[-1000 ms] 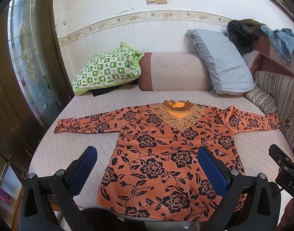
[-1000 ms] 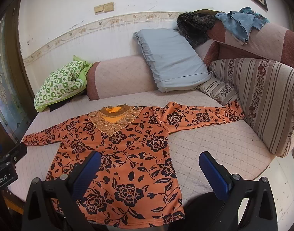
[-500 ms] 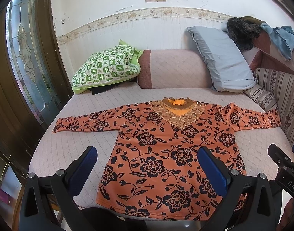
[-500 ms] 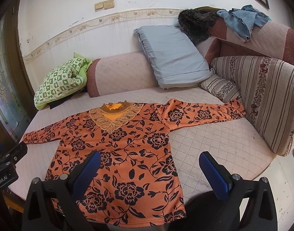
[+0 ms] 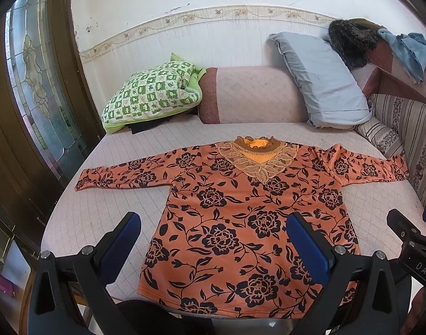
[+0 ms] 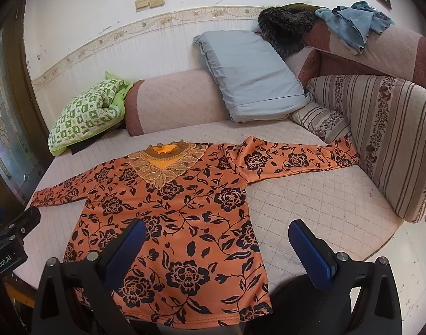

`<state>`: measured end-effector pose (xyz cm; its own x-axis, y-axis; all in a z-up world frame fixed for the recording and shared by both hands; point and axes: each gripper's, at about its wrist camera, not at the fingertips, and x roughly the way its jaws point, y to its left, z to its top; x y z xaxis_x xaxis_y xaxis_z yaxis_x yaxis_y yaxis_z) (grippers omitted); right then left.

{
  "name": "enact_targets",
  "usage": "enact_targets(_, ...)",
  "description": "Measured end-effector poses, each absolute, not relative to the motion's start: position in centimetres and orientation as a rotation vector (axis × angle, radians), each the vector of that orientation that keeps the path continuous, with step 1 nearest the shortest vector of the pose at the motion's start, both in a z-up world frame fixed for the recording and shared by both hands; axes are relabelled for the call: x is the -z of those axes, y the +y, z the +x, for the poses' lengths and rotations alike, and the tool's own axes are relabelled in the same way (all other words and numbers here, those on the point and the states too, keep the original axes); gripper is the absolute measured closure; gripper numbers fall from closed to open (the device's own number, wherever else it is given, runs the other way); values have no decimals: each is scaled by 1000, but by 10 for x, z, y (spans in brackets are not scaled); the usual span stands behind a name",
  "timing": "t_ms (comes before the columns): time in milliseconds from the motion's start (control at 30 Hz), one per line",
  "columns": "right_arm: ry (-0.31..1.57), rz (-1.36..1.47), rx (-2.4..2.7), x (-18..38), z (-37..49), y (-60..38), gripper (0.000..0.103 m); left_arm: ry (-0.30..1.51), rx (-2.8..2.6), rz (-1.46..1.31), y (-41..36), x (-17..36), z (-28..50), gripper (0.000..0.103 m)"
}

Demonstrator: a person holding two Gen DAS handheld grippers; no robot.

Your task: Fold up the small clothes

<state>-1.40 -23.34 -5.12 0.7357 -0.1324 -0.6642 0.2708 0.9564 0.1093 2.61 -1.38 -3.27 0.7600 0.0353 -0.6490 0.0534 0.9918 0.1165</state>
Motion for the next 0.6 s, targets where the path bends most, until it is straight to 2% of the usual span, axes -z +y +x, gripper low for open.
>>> enact_targets(467,755,219,221,67,1,-237,0,753,5,148,-19,46,42,0)
enact_targets(600,760,220,227,73,8,-245,0,827,73,118,-22,62,59,0)
